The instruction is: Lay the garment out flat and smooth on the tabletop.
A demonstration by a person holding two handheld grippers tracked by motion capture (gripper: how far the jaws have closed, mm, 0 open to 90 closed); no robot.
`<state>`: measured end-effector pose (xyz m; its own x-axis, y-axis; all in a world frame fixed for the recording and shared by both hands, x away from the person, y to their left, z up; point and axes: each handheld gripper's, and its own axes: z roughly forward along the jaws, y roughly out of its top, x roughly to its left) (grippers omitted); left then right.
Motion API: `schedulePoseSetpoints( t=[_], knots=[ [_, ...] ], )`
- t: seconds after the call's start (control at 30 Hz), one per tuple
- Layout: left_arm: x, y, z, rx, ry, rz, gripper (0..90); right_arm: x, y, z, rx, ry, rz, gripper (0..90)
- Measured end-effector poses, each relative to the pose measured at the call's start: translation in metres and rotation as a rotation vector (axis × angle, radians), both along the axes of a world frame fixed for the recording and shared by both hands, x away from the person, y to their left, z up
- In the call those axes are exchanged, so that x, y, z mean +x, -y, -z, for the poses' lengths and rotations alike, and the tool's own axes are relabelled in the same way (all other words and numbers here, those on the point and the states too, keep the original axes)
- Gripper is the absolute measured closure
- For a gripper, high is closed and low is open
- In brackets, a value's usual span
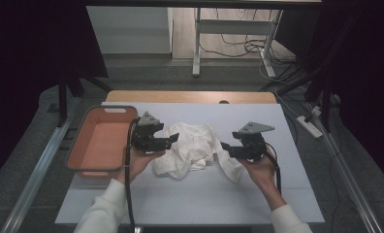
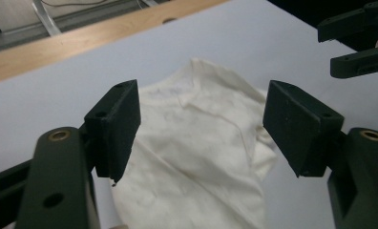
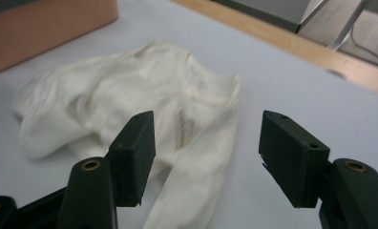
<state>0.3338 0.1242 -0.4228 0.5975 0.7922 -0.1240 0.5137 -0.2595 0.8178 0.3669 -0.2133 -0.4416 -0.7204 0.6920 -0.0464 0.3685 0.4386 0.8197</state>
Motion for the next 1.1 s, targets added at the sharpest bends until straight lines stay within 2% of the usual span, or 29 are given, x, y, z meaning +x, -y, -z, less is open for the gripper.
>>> schedulePoseSetpoints(
  t=[0.1,0.13,0.3,0.37,0.43,0.53,0.6,0.67,0.73,0.87,0.93,0.97,1.0,1.03,1.07,1.1],
  knots=[
    [-0.010,0.000,0.006,-0.010,-0.011,0.006,28.8,-0.015,0.001,0.016,-0.032,-0.023,-0.010,37.5],
    [-0.012,-0.001,0.008,-0.014,-0.013,0.006,28.8,-0.015,0.001,0.016,-0.032,-0.023,-0.010,37.5],
    [-0.022,-0.003,0.017,-0.051,-0.019,0.003,29.1,-0.028,-0.004,0.032,-0.093,-0.031,-0.042,38.8],
    [-0.024,-0.003,0.018,-0.037,-0.025,0.005,28.8,-0.031,-0.005,0.035,-0.092,-0.037,-0.052,38.9],
    [-0.026,-0.006,0.020,-0.055,-0.023,0.000,29.3,-0.035,-0.007,0.038,-0.083,-0.049,-0.058,39.0],
    [-0.028,-0.008,0.023,-0.069,-0.035,0.001,29.3,-0.043,-0.011,0.041,-0.105,-0.036,-0.081,39.9],
    [-0.029,-0.008,0.025,-0.057,-0.039,0.006,29.3,-0.049,-0.012,0.042,-0.123,-0.030,-0.088,39.8],
    [-0.030,-0.007,0.028,-0.046,-0.039,0.011,29.2,-0.055,-0.010,0.044,-0.113,-0.031,-0.094,39.9],
    [-0.029,-0.008,0.030,-0.040,-0.042,0.010,29.3,-0.059,-0.008,0.048,-0.126,-0.029,-0.094,40.8],
    [-0.028,-0.008,0.034,-0.036,-0.046,0.009,29.6,-0.056,-0.003,0.057,-0.153,-0.059,-0.080,43.7],
    [-0.027,-0.007,0.035,-0.035,-0.048,0.008,29.6,-0.053,-0.003,0.063,-0.187,-0.072,-0.076,47.2],
    [-0.027,-0.007,0.036,-0.036,-0.051,0.010,29.6,-0.052,-0.003,0.068,-0.230,-0.067,-0.068,50.1],
    [-0.027,-0.007,0.037,-0.037,-0.054,0.012,29.6,-0.049,-0.002,0.073,-0.253,-0.071,-0.058,54.6],
    [-0.027,-0.006,0.037,-0.035,-0.054,0.012,29.6,-0.047,0.000,0.077,-0.259,-0.085,-0.043,56.6],
    [-0.027,-0.006,0.038,-0.035,-0.053,0.011,29.6,-0.046,0.003,0.077,-0.229,-0.092,-0.042,63.1],
    [-0.027,-0.005,0.038,-0.037,-0.054,0.010,29.6,-0.044,0.006,0.075,-0.230,-0.093,-0.026,71.8]
  ],
)
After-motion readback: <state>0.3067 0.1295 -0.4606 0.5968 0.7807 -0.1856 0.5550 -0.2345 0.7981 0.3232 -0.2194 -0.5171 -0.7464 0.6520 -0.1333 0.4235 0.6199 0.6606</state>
